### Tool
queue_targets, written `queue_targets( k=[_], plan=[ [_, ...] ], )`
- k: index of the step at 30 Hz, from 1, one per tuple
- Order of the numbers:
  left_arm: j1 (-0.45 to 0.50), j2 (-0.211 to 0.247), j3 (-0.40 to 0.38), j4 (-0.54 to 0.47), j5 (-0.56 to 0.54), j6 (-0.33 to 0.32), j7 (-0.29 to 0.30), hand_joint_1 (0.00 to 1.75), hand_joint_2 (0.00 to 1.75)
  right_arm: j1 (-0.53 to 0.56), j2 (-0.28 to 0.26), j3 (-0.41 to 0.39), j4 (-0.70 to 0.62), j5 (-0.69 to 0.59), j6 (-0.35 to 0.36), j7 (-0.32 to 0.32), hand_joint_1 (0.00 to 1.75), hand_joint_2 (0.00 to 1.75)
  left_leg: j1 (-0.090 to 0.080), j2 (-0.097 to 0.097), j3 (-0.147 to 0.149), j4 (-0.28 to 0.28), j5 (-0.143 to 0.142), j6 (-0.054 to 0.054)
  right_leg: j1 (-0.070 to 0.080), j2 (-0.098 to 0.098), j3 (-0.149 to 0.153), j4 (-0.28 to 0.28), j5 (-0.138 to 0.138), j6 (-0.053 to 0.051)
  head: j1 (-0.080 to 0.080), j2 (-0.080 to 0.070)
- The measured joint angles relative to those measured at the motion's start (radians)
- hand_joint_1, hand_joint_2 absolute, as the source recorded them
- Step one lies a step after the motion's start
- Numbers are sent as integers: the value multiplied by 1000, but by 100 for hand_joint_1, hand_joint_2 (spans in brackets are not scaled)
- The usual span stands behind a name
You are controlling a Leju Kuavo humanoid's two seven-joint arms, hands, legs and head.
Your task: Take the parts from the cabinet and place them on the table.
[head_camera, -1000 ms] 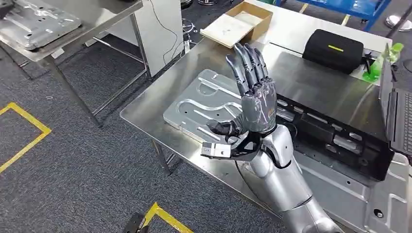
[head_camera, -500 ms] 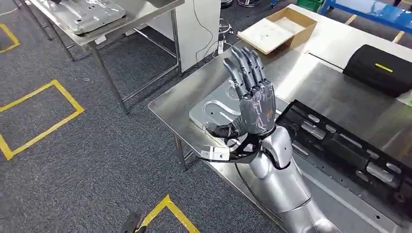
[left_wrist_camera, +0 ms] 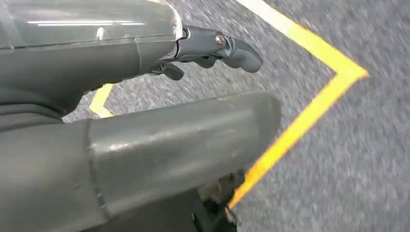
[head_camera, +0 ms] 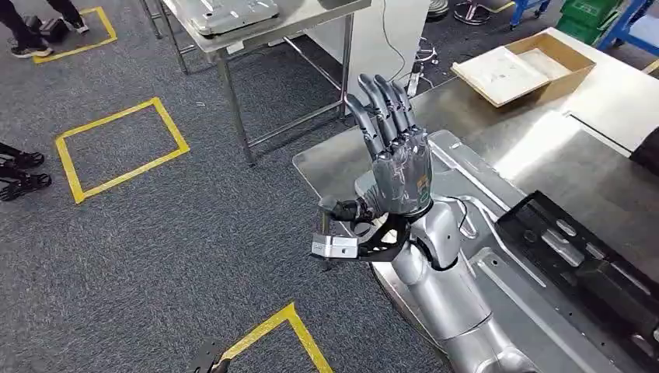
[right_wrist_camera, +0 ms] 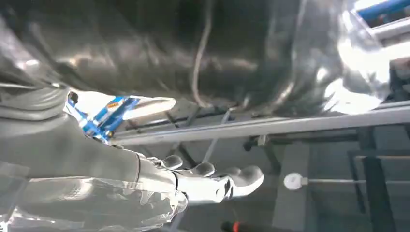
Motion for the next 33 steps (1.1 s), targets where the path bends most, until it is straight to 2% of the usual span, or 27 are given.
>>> queue_targets(
  k=[1,2,3,5,6,7,9,10,11,12,15,16,17,18,19,20,21,22,23,24,25,26,27,30,31,32,33],
  plan=[
    [3,0,1,0,0,0,0,0,0,-2,1,0,1,0,0,0,0,0,6,-11,5,-6,4,6,-6,29,-2,10,-13,10,0,0],
    [3,1,2,0,1,0,1,0,0,-6,3,3,2,1,0,-2,0,0,6,-19,4,-7,6,10,-11,87,-17,46,-42,13,0,0],
    [0,1,2,0,2,0,0,0,0,-8,3,4,3,1,0,-2,0,0,6,-28,2,-7,7,15,-12,116,-48,112,-79,13,1,0],
    [1,1,6,0,3,0,1,0,0,-5,2,4,9,1,0,-2,0,0,5,-54,1,-7,7,18,-12,136,-129,273,-143,15,1,0],
    [4,1,7,0,3,0,1,0,0,-4,2,5,12,2,0,-2,0,0,4,-68,0,-5,7,18,-12,137,-152,312,-143,14,0,0],
    [8,1,8,0,4,0,1,0,0,-4,2,5,15,2,0,0,0,0,3,-83,1,-4,7,18,-12,138,-150,297,-117,11,1,0],
    [11,1,9,0,9,0,3,0,0,-6,2,5,19,2,0,5,0,0,2,-114,2,-1,7,17,-12,153,-91,159,-22,0,1,0],
    [12,0,10,0,9,-1,4,0,0,-7,2,5,19,2,0,5,0,0,2,-127,2,-1,7,17,-10,186,-53,71,22,-9,1,0],
    [13,-5,10,0,10,-4,4,0,0,-9,2,5,19,2,0,6,0,0,7,-136,-2,-1,8,15,-16,247,-34,30,19,-20,-1,0],
    [11,-7,10,0,10,-5,5,0,0,-9,2,5,20,2,0,7,0,0,4,-149,-7,3,11,7,-15,251,-33,10,22,-20,0,0],
    [17,-12,13,0,11,-10,5,0,0,-11,2,6,22,4,0,7,0,0,16,-190,-17,-9,22,-18,-8,216,-26,3,21,-21,2,0],
    [19,-10,15,0,11,-10,6,0,0,-11,3,8,22,4,0,7,0,0,13,-184,-18,-9,19,-21,-28,197,-15,-16,29,-23,3,0],
    [22,-12,15,0,11,-11,6,0,0,-12,4,11,23,6,0,7,0,0,3,-117,-26,17,0,-25,-22,182,-7,-26,31,-25,-1,0],
    [19,-12,15,0,12,-11,6,0,0,-14,3,12,23,6,0,7,0,0,4,-70,-57,79,-37,-26,-19,164,-4,-27,31,-27,-6,0],
    [16,-13,15,0,12,-11,6,0,0,-13,3,12,24,6,0,7,0,0,6,-46,-94,155,-73,-29,-16,147,-4,-26,30,-29,-5,0],
    [14,-14,15,0,11,-14,6,0,0,-11,2,12,25,6,0,7,0,0,8,-37,-131,230,-103,-33,-14,128,-5,-24,27,-31,-5,0],
    [15,-15,15,0,11,-16,6,0,0,-10,3,12,27,9,0,7,0,0,10,-33,-158,285,-117,-37,-13,111,-6,-21,25,-31,-5,0],
    [16,-15,15,0,10,-18,6,0,0,-7,3,13,27,11,0,5,0,0,12,-31,-157,288,-104,-39,-13,94,-6,-19,22,-30,-5,0],
    [17,-15,15,0,9,-19,6,0,0,-7,3,13,28,13,0,5,0,0,14,-28,-134,243,-73,-41,-13,81,-6,-16,19,-28,-5,0],
    [17,-15,15,0,8,-18,6,0,0,-7,3,13,28,13,0,5,0,0,14,-20,-86,159,-31,-41,-14,67,-5,-12,15,-25,-5,0],
    [15,-15,15,0,8,-18,6,0,0,-7,3,13,28,13,0,5,0,0,14,1,-33,65,7,-40,-14,56,-4,-6,10,-21,-5,0],
    [12,-15,15,0,6,-17,6,0,0,-8,3,13,27,14,0,5,0,0,8,46,-7,5,-5,-35,-12,47,-5,0,4,-15,-5,0],
    [10,-15,15,0,4,-16,6,0,0,-9,3,13,27,14,0,5,0,0,2,31,-5,4,2,-21,-4,37,-8,6,0,-9,-4,0],
    [12,-13,15,0,0,-13,9,0,0,-8,3,13,27,16,0,5,0,0,-3,1,-12,9,1,-6,-3,16,1,-1,0,4,-4,0],
    [12,-11,16,0,0,-11,13,0,0,-8,3,13,26,16,0,5,0,0,5,-9,-5,1,7,3,-4,14,-1,2,-6,10,-3,0],
    [13,-11,16,0,-1,-10,16,0,0,-7,3,13,22,17,0,5,0,0,7,-18,-5,-3,9,6,-12,64,-4,21,-25,15,-3,0],
    [11,-10,16,0,-2,-9,19,0,0,-6,3,13,16,17,-1,4,0,0,7,-25,-6,-3,10,12,-14,104,-27,73,-62,16,-3,0]
  ],
)
